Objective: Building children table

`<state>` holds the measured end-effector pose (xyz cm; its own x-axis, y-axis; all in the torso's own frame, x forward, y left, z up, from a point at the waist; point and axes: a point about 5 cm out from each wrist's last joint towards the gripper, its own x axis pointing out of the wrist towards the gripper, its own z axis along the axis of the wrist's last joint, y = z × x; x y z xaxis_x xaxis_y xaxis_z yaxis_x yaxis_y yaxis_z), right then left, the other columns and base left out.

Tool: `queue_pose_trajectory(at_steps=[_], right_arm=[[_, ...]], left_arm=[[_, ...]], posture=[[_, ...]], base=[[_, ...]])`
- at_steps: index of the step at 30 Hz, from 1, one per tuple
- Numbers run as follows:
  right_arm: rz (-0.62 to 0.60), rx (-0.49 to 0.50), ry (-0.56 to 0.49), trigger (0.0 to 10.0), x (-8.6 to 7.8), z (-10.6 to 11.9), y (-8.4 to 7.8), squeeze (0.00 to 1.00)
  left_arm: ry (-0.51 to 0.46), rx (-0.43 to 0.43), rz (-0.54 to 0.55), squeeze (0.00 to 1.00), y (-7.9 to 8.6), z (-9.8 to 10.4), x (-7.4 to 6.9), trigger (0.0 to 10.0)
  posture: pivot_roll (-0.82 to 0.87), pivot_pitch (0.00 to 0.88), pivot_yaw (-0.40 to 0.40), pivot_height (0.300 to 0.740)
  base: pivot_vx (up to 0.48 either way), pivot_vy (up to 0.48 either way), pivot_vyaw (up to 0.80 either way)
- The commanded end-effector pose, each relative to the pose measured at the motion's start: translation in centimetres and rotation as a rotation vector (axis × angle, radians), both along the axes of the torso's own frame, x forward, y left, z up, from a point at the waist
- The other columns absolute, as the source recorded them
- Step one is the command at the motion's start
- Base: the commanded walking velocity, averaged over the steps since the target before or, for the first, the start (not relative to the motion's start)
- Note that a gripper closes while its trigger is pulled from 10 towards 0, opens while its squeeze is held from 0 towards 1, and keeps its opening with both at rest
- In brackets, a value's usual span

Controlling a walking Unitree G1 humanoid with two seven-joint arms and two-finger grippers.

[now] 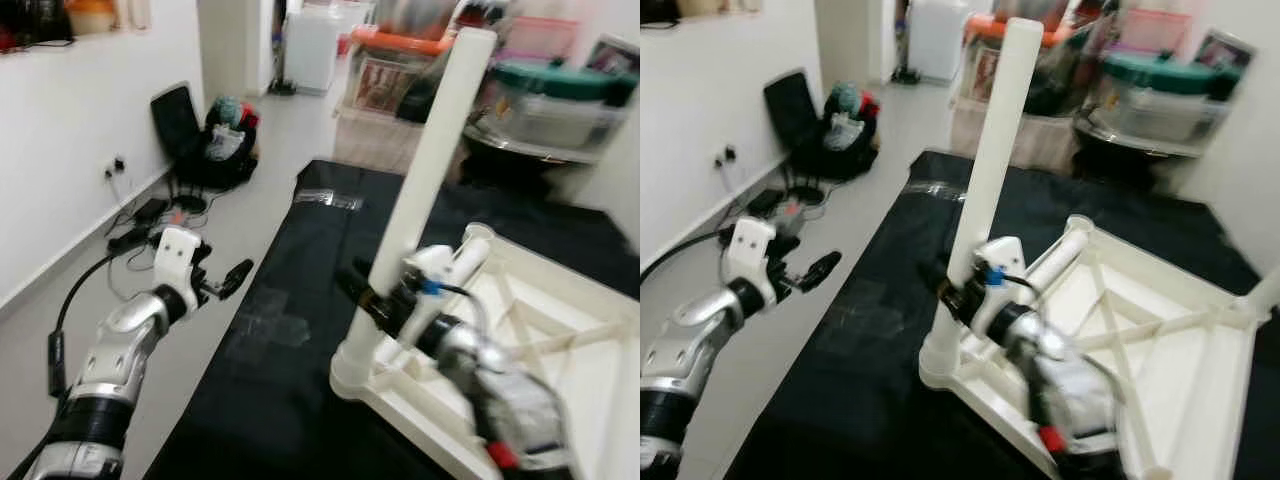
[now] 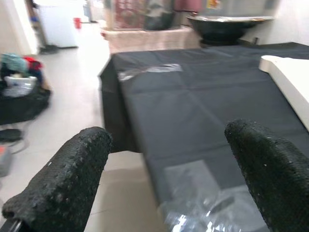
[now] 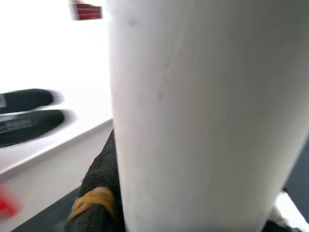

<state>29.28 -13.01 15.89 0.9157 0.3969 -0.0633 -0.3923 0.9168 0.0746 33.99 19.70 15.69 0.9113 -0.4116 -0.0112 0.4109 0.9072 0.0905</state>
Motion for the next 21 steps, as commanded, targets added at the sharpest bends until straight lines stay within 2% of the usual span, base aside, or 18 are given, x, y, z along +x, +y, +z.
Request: queue_pose_trajectory(at_steps=[1,10,15,18,19,21], right_arm=[[-0.187,-0.189,0.407,10.0,-2.1,-8.4,-2.9,0.00],[-0.136,-0.172,0.395,10.0,-3.6,-8.8,-2.6,0.00],[-0.166,-0.166,0.424,10.0,-3.9,-9.3,-2.4,0.00],[-0.363,-0.177,0.486,10.0,-3.8,-9.9,-3.8,0.00],[-0.363,-0.177,0.486,10.0,-3.8,-9.9,-3.8,0.00],[-0.509,-0.219,0.473,10.0,-3.8,-9.6,-4.9,0.00]], left_arm=[[0.017,0.008,0.005,0.00,0.3,-0.3,-0.2,10.0],[0.022,0.000,0.001,0.00,0.1,-0.4,-0.2,10.0],[0.023,-0.001,0.004,0.00,0.2,-0.4,-0.2,10.0],[0.028,0.005,0.009,0.00,0.3,-0.5,-0.3,10.0],[0.028,0.005,0.009,0.00,0.3,-0.5,-0.3,10.0],[0.036,0.013,0.025,0.00,0.5,-0.6,-0.3,10.0]], posture=[[0.06,0.000,-0.080,0.740],[0.05,0.000,-0.078,0.740],[0.05,0.000,-0.079,0.740],[0.05,0.000,-0.080,0.740],[0.05,0.000,-0.080,0.740],[0.05,0.000,-0.082,0.740]], base=[[0.000,0.000,0.00],[0.000,0.000,0.00],[0.000,0.000,0.00],[0.000,0.000,0.00],[0.000,0.000,0.00],[0.000,0.000,0.00]])
